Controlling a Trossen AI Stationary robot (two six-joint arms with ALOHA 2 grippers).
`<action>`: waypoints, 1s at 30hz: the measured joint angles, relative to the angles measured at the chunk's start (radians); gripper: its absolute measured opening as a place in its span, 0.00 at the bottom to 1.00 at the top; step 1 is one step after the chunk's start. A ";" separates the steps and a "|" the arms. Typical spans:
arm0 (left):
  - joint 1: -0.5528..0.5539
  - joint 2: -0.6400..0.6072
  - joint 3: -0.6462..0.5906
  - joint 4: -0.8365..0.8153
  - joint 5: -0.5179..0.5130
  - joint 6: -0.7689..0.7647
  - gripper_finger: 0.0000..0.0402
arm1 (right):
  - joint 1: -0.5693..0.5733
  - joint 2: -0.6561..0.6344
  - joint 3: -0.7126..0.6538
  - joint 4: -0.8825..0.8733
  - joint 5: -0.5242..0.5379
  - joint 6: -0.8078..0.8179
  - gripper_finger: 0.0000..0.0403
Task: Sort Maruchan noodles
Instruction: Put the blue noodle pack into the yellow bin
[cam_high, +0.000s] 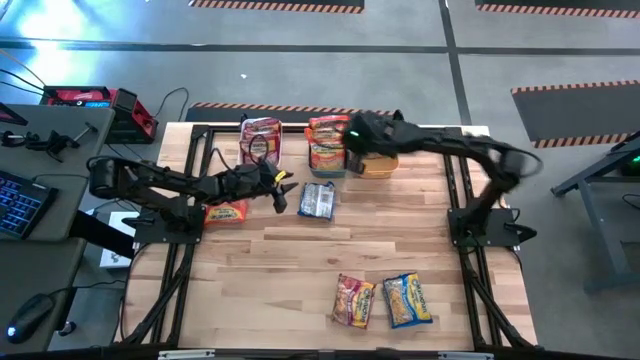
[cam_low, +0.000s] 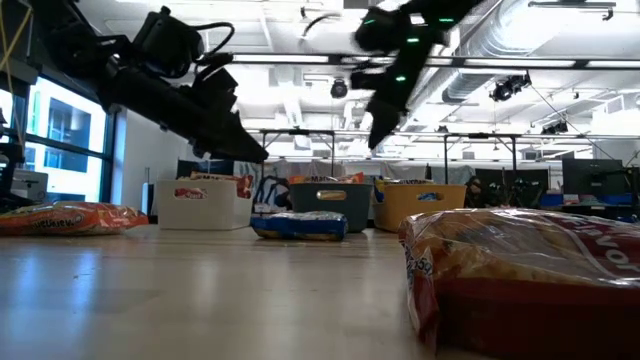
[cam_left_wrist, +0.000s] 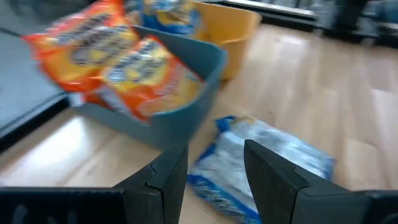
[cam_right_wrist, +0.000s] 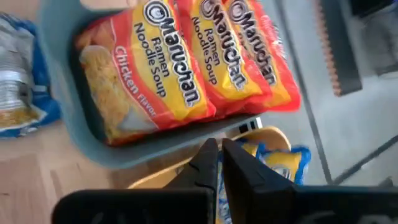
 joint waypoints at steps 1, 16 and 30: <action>0.000 0.004 0.000 0.003 0.031 0.004 0.36 | 0.001 -0.065 -0.097 0.097 -0.007 0.021 0.01; -0.109 0.043 0.106 -0.165 0.163 0.145 0.36 | 0.077 -0.718 -1.009 0.953 -0.113 0.196 0.01; -0.315 0.198 0.198 -0.392 -0.140 0.052 0.54 | 0.079 -0.743 -1.037 0.921 -0.274 0.264 0.01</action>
